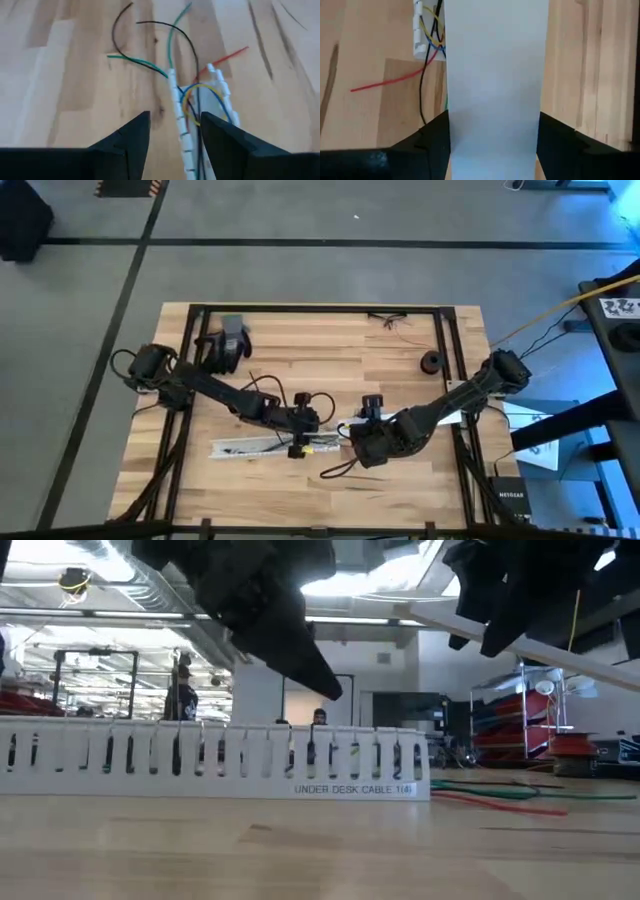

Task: Ziptie cables
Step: Close the white cable duct

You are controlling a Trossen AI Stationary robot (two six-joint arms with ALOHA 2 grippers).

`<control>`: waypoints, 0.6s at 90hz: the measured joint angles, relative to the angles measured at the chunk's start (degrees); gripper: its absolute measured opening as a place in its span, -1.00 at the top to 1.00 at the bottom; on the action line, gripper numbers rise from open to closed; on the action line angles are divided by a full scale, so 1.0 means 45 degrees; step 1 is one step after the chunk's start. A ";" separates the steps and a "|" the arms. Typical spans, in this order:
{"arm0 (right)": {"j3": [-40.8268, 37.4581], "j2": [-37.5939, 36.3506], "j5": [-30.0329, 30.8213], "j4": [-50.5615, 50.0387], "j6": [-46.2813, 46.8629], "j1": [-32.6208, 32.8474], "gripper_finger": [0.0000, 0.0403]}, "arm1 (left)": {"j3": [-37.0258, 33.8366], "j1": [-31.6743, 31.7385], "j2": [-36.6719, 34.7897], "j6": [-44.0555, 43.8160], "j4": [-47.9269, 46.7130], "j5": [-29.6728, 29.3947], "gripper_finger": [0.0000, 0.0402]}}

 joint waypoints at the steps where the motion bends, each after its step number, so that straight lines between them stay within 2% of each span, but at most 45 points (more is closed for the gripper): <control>1: 0.0000 0.0000 0.0003 -0.0003 -0.0015 0.0000 -0.14 | 0.0000 0.0000 -0.0024 0.0069 0.0024 -0.0006 0.15; 13: 0.0000 0.0000 0.0093 -0.0161 -0.0043 0.0000 -0.14 | 0.0394 -0.0024 -0.0121 0.0326 0.0017 -0.0381 0.13; 22: 0.0000 0.0000 0.0112 -0.0238 -0.0045 0.0000 -0.14 | 0.0648 -0.0029 -0.0121 0.0293 -0.0050 -0.0391 0.00; 43: 0.0000 0.0000 0.0074 -0.0323 -0.0029 0.0000 -0.14 | 0.1326 0.0092 -0.0121 -0.0762 -0.1223 -0.0420 -0.57; 54: 0.0019 0.0000 0.0074 -0.0398 0.0068 0.0000 -0.14 | 0.1409 -0.0033 -0.0121 -0.0635 -0.1403 -0.0380 -0.86</control>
